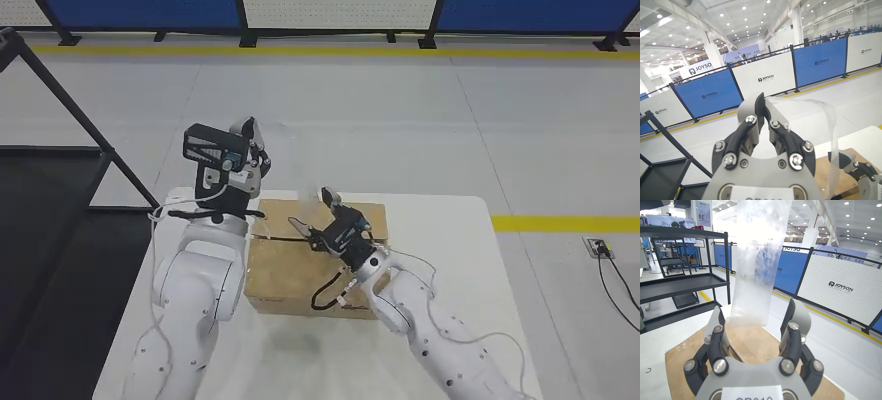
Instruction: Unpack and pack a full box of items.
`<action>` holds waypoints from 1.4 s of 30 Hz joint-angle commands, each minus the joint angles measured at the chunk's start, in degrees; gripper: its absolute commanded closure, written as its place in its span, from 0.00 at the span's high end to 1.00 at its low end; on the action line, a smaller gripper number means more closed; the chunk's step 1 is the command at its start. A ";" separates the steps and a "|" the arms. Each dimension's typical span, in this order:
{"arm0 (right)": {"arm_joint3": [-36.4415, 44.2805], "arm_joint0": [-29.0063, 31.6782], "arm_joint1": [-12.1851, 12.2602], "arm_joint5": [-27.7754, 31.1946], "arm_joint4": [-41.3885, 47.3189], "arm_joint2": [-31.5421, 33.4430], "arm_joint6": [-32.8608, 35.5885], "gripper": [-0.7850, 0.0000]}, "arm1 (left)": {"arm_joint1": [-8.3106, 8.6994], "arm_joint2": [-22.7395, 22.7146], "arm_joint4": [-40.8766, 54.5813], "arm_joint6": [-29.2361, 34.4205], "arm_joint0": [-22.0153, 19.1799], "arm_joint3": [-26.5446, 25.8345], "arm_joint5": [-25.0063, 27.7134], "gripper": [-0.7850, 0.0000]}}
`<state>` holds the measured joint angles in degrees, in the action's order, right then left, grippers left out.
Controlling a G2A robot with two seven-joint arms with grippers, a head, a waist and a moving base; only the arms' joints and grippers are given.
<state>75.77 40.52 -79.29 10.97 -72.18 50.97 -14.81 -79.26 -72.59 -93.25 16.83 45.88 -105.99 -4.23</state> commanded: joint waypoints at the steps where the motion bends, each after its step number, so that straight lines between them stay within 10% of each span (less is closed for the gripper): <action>1: -0.12 0.22 0.05 1.64 1.20 0.84 -0.39 0.44 | -0.04 -0.16 -0.04 -0.03 0.02 0.05 -0.05 0.00; 13: 0.39 2.03 0.84 13.20 9.78 6.88 1.24 0.50 | -0.25 -0.99 -0.62 -0.08 0.18 0.11 -0.25 0.00; 16: 0.47 2.07 0.91 14.76 11.06 7.61 2.90 0.85 | -0.31 -1.15 -0.85 -0.27 0.17 0.21 -0.41 0.00; 20: 0.28 2.02 0.99 17.61 13.63 8.54 4.76 0.94 | -0.40 -1.33 -1.00 -0.40 0.07 0.29 -0.67 0.00; 26: -2.25 0.88 1.12 26.91 21.97 9.83 8.96 0.85 | -0.54 -1.42 -1.27 -0.66 -0.03 0.13 -0.89 0.00; 42: -14.62 -8.99 0.80 39.87 25.41 8.66 17.74 1.00 | -0.63 -0.63 0.76 -2.36 0.12 -1.95 6.13 0.00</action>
<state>61.98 32.03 -78.46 50.36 -46.75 59.60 3.21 -79.90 -73.26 -92.57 14.53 45.94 -107.73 1.35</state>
